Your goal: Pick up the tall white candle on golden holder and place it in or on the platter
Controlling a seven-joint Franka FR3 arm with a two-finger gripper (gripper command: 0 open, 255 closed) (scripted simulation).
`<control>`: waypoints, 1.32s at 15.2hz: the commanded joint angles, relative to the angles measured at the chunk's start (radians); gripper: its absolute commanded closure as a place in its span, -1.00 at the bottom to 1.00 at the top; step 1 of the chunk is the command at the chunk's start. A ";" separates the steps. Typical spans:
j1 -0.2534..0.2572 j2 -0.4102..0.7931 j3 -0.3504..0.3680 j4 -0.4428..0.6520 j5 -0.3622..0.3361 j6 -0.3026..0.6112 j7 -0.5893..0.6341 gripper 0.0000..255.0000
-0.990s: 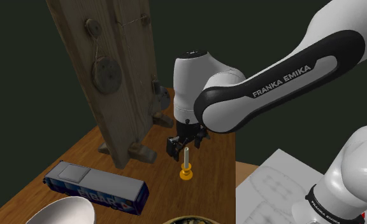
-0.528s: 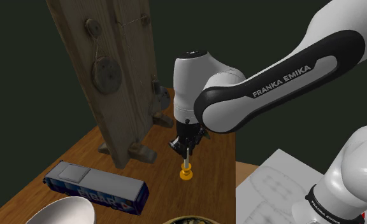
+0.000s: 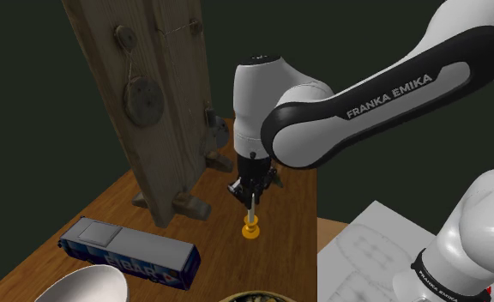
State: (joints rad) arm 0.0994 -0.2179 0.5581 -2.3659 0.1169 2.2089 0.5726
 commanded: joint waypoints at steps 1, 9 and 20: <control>0.000 -0.011 -0.005 0.018 0.004 -0.029 -0.006 1.00; 0.003 -0.059 -0.024 0.089 0.019 -0.143 -0.022 1.00; 0.012 -0.108 -0.033 0.184 0.034 -0.282 -0.015 1.00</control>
State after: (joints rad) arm 0.1071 -0.3194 0.5204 -2.1909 0.1471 1.9407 0.5492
